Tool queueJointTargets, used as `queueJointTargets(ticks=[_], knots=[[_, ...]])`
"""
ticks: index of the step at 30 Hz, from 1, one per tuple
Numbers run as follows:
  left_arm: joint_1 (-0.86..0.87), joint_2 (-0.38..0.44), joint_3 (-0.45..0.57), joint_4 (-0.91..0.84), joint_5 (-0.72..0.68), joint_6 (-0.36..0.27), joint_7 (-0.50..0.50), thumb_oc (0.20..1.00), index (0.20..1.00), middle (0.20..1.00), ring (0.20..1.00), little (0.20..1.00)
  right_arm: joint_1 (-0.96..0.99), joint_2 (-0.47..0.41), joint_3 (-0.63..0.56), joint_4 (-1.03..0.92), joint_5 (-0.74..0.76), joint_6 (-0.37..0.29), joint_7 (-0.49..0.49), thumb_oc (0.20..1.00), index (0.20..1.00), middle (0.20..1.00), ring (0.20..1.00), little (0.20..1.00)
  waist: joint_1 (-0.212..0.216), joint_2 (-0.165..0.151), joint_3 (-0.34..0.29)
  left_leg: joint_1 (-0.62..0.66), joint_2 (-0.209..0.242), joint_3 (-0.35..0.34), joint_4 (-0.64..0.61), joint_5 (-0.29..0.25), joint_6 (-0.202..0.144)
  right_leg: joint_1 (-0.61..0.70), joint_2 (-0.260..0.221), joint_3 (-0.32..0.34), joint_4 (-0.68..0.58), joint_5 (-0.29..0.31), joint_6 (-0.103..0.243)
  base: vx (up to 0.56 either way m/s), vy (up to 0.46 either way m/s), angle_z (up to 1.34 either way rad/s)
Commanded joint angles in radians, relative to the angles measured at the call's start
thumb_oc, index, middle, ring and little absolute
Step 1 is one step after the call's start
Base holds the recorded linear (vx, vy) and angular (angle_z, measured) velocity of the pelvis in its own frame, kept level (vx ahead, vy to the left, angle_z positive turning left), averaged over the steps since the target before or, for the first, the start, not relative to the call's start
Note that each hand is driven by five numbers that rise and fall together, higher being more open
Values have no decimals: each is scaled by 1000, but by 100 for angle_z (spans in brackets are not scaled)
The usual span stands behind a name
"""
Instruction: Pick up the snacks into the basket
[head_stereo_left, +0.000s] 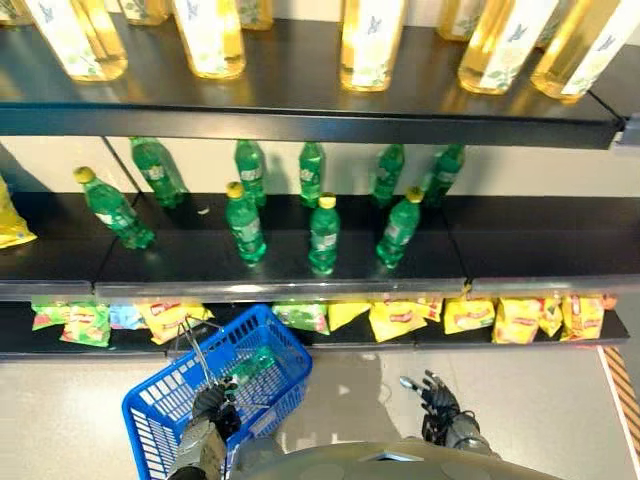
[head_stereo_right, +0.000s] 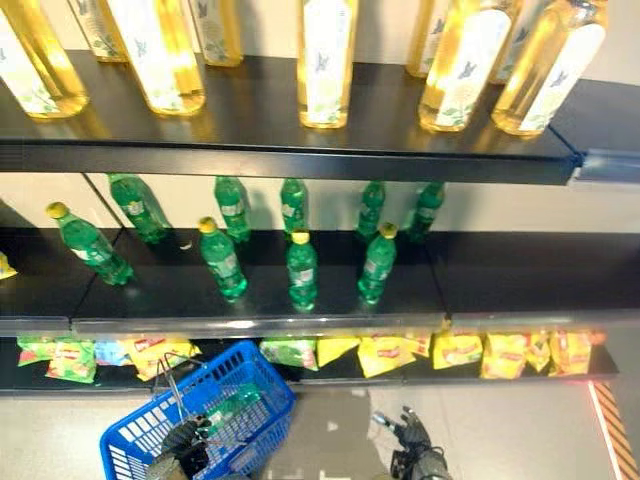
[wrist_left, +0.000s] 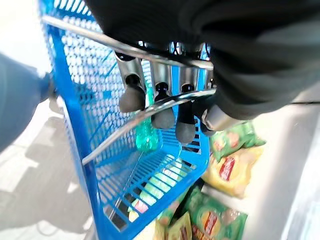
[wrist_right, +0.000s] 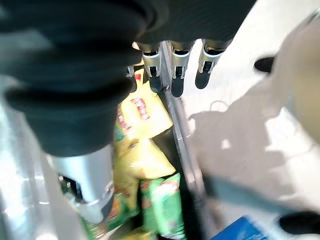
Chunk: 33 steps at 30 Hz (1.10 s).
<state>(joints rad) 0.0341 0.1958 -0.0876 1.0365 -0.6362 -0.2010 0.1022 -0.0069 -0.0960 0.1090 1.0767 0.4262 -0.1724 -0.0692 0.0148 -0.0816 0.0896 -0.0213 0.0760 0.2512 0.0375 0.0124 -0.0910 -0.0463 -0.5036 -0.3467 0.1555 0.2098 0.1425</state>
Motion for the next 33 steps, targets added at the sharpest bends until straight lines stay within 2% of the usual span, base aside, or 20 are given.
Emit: queueJointTargets(ticks=[1,2,4,5,6,7,8,9,10,11,16,19,21,23,24,26,27,28,30,33], knots=[[-23,-7,18,-190,93,-102,-28,200,200,200,200,200,-57,-40,-6,-16,36,-27,-8,1000,1000,1000,1000,1000,32,52,-3,-42,24,-42,-32,17,30,34,-56,-63,-45,141,119,37,336,-18],[-17,-8,22,-198,101,-102,-25,200,200,200,200,200,-63,-37,0,-18,36,-28,-7,1000,1000,1000,1000,1000,40,57,0,-28,4,-32,-44,12,49,36,-56,-93,-6,101,109,49,517,-11],[-23,0,22,-196,109,-101,-20,200,200,200,200,200,-75,-33,22,-25,54,-34,6,1000,1000,1000,1000,1000,37,66,0,-7,-36,-27,-78,21,81,14,52,-45,82,-27,60,53,512,-13],[-22,5,41,-216,101,-106,-19,200,200,200,200,200,-80,-27,45,-34,70,-45,28,1000,1000,1000,1000,1000,42,64,2,3,-66,-12,-99,34,100,4,207,-73,109,-125,30,45,349,-24],[-22,5,41,-216,101,-106,-19,200,200,200,200,200,-80,-27,45,-34,70,-45,28,1000,1000,1000,1000,1000,42,64,3,3,-66,-12,-100,34,100,4,207,-73,109,-125,30,74,326,-42],[-13,12,42,-222,93,-108,-24,200,200,200,200,200,-72,-31,76,-50,76,-57,45,1000,1000,1000,1000,1000,27,52,-1,4,-91,-23,-108,54,100,-31,378,3,91,-198,-6,45,105,-28],[-13,13,42,-222,93,-108,-24,200,200,200,200,200,-72,-31,76,-50,76,-58,45,1000,1000,1000,1000,1000,29,52,-4,1,-89,-22,-108,55,99,-33,380,5,89,-196,-7,104,184,-18],[-1,8,42,-261,75,-110,-33,200,200,200,200,200,-64,-39,96,-54,73,-59,49,1000,1000,1000,1000,1000,20,40,-2,12,-117,-48,-115,59,95,-29,447,71,19,-205,-22,56,75,19],[0,8,42,-261,75,-110,-33,200,200,200,200,200,-64,-39,96,-54,73,-59,49,1000,1000,1000,1000,1000,20,40,-3,11,-116,-48,-115,60,94,-28,449,71,14,-201,-23,102,109,29],[20,-2,40,-285,74,-109,-42,200,200,200,200,200,-47,-47,108,-60,59,-55,52,1000,1000,1000,1000,1000,12,39,-12,21,-128,-68,-118,55,92,-6,471,104,-59,-203,-58,61,33,41],[32,-14,58,-306,64,-100,-58,200,200,200,200,200,-54,-56,95,-18,32,-47,53,1000,1000,1000,1000,1000,31,38,-26,-7,-129,-68,-50,43,81,39,454,99,-150,-162,-49,15,18,33],[21,-11,57,-323,45,-98,-60,200,200,200,200,200,-53,-75,85,-21,34,-47,55,1000,1000,1000,1000,1000,32,21,-4,-68,-68,-41,58,25,41,41,417,87,-167,-147,-43,-68,77,13],[-3,-18,54,-274,48,-97,-51,200,200,200,200,200,-57,-83,74,7,28,-38,55,1000,1000,1000,1000,1000,24,8,-15,-53,55,-37,32,54,13,49,371,77,-187,-139,-23,10,228,10],[-5,-22,51,-271,43,-97,-39,200,200,200,200,200,-38,-78,71,-8,26,-36,56,1000,1000,1000,1000,1000,11,13,-34,-47,168,-27,-6,134,-22,48,344,68,-181,-145,-9,72,263,-2],[-4,-23,50,-271,43,-96,-39,200,200,200,200,200,-37,-79,71,-9,26,-36,56,1000,1000,1000,1000,1000,10,14,-34,-44,170,-29,-10,136,-24,50,347,66,-180,-147,-10,68,236,9],[-8,-23,32,-280,46,-94,-34,200,200,200,200,200,-12,-81,69,-25,34,-36,54,1000,1000,1000,1000,1000,-4,48,-36,-4,256,-49,-78,224,-62,57,330,56,-169,-157,4,82,343,28],[-8,-23,32,-280,46,-94,-34,200,200,200,200,200,-11,-81,69,-25,34,-36,54,1000,1000,1000,1000,1000,-4,49,-34,0,256,-49,-81,226,-63,60,331,55,-169,-157,3,109,485,29],[-6,-29,16,-285,58,-92,-35,200,200,200,200,200,-9,-84,57,-10,35,-34,52,1000,1000,1000,1000,1000,-4,69,-38,12,221,-97,-93,164,-63,68,299,59,-168,-148,22,81,440,19],[-9,-28,6,-292,63,-88,-35,200,200,200,200,200,-5,-80,41,-10,42,-34,50,1000,1000,1000,1000,1000,-13,73,-37,16,208,-82,-101,145,-64,70,272,51,-159,-141,34,61,453,11],[-32,-12,-31,-297,116,-93,-32,200,200,200,200,200,-13,-58,-11,-5,70,-33,31,1000,1000,1000,1000,1000,-16,56,-29,25,100,-71,-117,69,-22,49,162,61,-136,-53,84,25,428,38]])
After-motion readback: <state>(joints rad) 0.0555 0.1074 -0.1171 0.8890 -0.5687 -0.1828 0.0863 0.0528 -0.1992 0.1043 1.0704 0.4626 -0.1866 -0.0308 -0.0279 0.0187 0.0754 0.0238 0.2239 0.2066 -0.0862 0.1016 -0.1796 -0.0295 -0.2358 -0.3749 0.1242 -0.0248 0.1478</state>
